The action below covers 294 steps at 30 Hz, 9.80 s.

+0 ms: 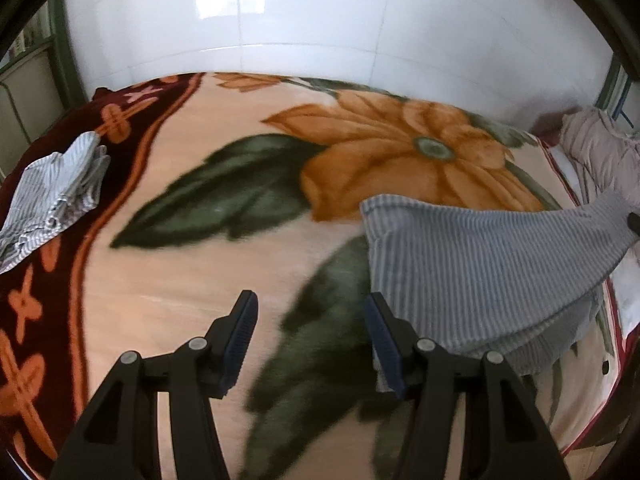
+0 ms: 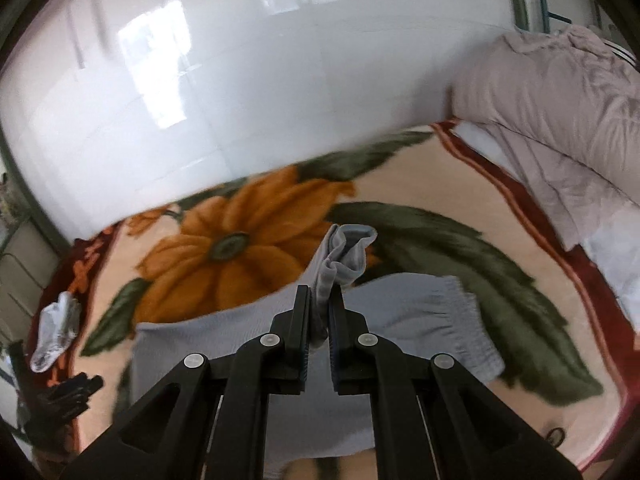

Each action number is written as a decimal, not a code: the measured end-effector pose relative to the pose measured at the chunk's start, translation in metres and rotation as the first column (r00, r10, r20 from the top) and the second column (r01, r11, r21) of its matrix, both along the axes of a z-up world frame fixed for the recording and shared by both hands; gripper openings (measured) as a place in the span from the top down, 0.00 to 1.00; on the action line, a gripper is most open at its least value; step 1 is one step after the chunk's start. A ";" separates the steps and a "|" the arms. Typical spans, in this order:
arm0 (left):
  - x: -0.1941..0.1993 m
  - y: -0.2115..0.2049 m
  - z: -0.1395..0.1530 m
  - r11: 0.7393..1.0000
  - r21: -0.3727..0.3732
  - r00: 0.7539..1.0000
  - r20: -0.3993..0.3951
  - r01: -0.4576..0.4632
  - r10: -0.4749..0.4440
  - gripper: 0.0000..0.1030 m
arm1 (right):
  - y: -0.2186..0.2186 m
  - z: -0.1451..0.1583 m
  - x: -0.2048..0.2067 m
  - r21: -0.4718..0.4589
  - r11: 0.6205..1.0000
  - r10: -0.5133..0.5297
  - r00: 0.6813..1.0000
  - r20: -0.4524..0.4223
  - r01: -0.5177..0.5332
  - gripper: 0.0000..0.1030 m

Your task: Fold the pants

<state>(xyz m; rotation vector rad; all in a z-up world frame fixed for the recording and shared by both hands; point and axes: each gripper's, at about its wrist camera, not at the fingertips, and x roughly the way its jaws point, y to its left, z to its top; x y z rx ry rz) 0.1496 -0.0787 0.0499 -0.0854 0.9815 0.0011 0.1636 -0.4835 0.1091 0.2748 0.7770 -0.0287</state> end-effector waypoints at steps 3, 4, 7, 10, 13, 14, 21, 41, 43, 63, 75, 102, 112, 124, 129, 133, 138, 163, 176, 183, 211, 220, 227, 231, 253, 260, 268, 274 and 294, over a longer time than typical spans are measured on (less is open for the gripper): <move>0.003 -0.010 -0.003 1.000 -0.007 1.000 -0.003 0.024 -0.024 0.43 | -0.015 -0.012 0.002 -0.010 1.000 -0.030 0.999 -0.016 0.030 0.91; 0.004 -0.013 -0.003 1.000 -0.009 1.000 -0.003 0.029 -0.029 0.43 | -0.025 -0.023 0.002 -0.019 0.998 -0.053 0.998 -0.029 0.052 0.91; 0.006 -0.020 -0.005 0.999 -0.019 0.999 -0.003 0.046 -0.046 0.43 | -0.034 -0.036 0.003 -0.015 0.997 -0.072 0.996 -0.046 0.071 0.91; 0.011 -0.022 -0.010 0.997 -0.054 0.999 -0.013 0.051 -0.052 0.43 | -0.043 -0.063 0.008 -0.018 0.996 -0.086 0.990 -0.108 0.085 0.91; 0.016 -0.020 -0.019 0.986 -0.158 0.998 -0.034 0.046 -0.052 0.43 | -0.050 -0.095 0.017 -0.061 0.993 -0.113 0.966 -0.233 0.101 0.86; 0.018 -0.018 -0.023 0.980 -0.196 0.998 -0.046 0.035 -0.045 0.43 | -0.054 -0.104 0.017 -0.080 0.990 -0.135 0.951 -0.278 0.117 0.81; 0.024 -0.016 -0.037 0.969 -0.245 0.996 -0.082 0.010 -0.031 0.42 | -0.080 -0.097 -0.027 0.088 0.968 -0.209 0.947 -0.244 0.236 0.49; 0.032 -0.065 -0.062 0.963 -0.263 0.988 -0.123 0.058 -0.093 0.61 | -0.059 -0.150 -0.038 0.280 0.884 -0.251 0.884 -0.394 0.376 0.56; 0.031 -0.064 -0.061 0.959 -0.279 0.988 -0.123 0.052 -0.089 0.84 | -0.056 -0.148 -0.036 0.290 0.887 -0.235 0.893 -0.383 0.358 0.73; -0.057 0.030 0.023 0.988 -0.152 0.998 -0.053 -0.041 0.033 0.88 | 0.032 -0.085 -0.108 0.514 0.841 -0.040 0.968 -0.248 0.166 0.90; -0.104 0.113 0.006 0.989 -0.048 0.980 -0.152 -0.139 0.130 0.88 | 0.136 -0.110 -0.147 0.435 0.894 0.075 0.918 -0.389 0.111 0.88; -0.144 0.197 -0.059 0.953 -0.266 0.985 -0.135 -0.145 0.112 0.69 | 0.359 -0.050 -0.074 0.158 0.863 0.505 0.801 -0.322 -0.480 0.74; -0.142 0.213 -0.077 0.945 -0.305 0.985 -0.156 -0.121 0.076 0.72 | 0.465 -0.077 -0.036 -0.063 0.777 0.570 0.741 -0.354 -0.627 0.74; -0.131 0.202 -0.076 0.931 -0.362 0.993 -0.113 -0.057 0.017 0.70 | 0.476 -0.096 -0.017 -0.092 0.778 0.553 0.746 -0.370 -0.622 0.91; -0.131 0.204 -0.084 0.932 -0.355 0.991 -0.133 -0.072 0.026 0.68 | 0.459 -0.073 0.014 -0.086 0.873 0.444 0.856 -0.263 -0.479 0.97; -0.132 0.206 -0.085 0.929 -0.361 0.991 -0.133 -0.079 0.033 0.68 | 0.461 -0.069 0.016 0.055 0.811 0.571 0.766 -0.295 -0.583 0.96; -0.134 0.209 -0.086 0.922 -0.376 0.990 -0.135 -0.090 0.041 0.68 | 0.491 -0.081 -0.012 0.013 0.668 0.692 0.614 -0.379 -0.744 0.77; -0.125 0.226 -0.077 0.869 -0.474 0.987 -0.130 -0.142 0.090 0.70 | 0.429 -0.057 -0.034 0.034 0.815 0.567 0.786 -0.247 -0.578 0.93; -0.053 0.199 -0.044 0.905 -0.426 0.993 -0.104 0.008 -0.058 0.65 | 0.340 -0.114 -0.137 0.090 0.860 0.506 0.820 -0.269 -0.502 0.83; -0.027 0.195 -0.064 0.923 -0.385 0.986 -0.142 0.023 -0.083 0.64 | 0.328 -0.143 -0.153 0.181 0.855 0.516 0.826 -0.224 -0.486 0.79; -0.062 0.216 -0.032 0.939 -0.342 0.997 -0.066 0.020 -0.045 0.69 | 0.321 -0.137 -0.156 0.220 0.857 0.506 0.841 -0.188 -0.466 0.75; -0.108 0.195 -0.060 0.945 -0.327 0.979 -0.184 0.020 -0.084 0.48 | 0.306 -0.114 -0.164 0.222 0.873 0.470 0.869 -0.153 -0.434 0.72; -0.132 0.184 -0.078 0.943 -0.332 0.979 -0.194 -0.012 -0.056 0.32 | 0.294 -0.110 -0.175 0.199 0.887 0.450 0.877 -0.169 -0.417 0.72; -0.137 0.173 -0.077 0.956 -0.290 0.984 -0.176 -0.037 -0.015 0.29 | 0.277 -0.105 -0.165 0.177 0.912 0.400 0.898 -0.182 -0.370 0.72; -0.151 0.168 -0.065 0.971 -0.200 0.970 -0.230 -0.132 0.084 0.45 | 0.211 -0.150 -0.150 -0.014 0.983 0.162 0.900 -0.404 -0.183 0.67; -0.139 0.157 -0.077 0.961 -0.258 0.981 -0.185 -0.098 0.050 0.37 | 0.198 -0.154 -0.155 0.091 0.981 0.191 0.915 -0.355 -0.169 0.54; -0.132 0.138 -0.078 0.979 -0.191 0.986 -0.161 -0.067 0.037 0.54 | 0.197 -0.132 -0.160 0.172 0.965 0.243 0.915 -0.322 -0.196 0.42; -0.135 0.130 -0.066 0.982 -0.185 0.992 -0.127 -0.040 0.016 0.77 | 0.189 -0.101 -0.180 0.143 0.969 0.236 0.935 -0.265 -0.204 0.42; -0.145 0.007 0.027 0.968 -0.116 0.975 0.056 0.221 -0.216 0.80 | 0.128 -0.058 -0.211 0.176 0.975 0.164 0.974 -0.153 -0.137 0.42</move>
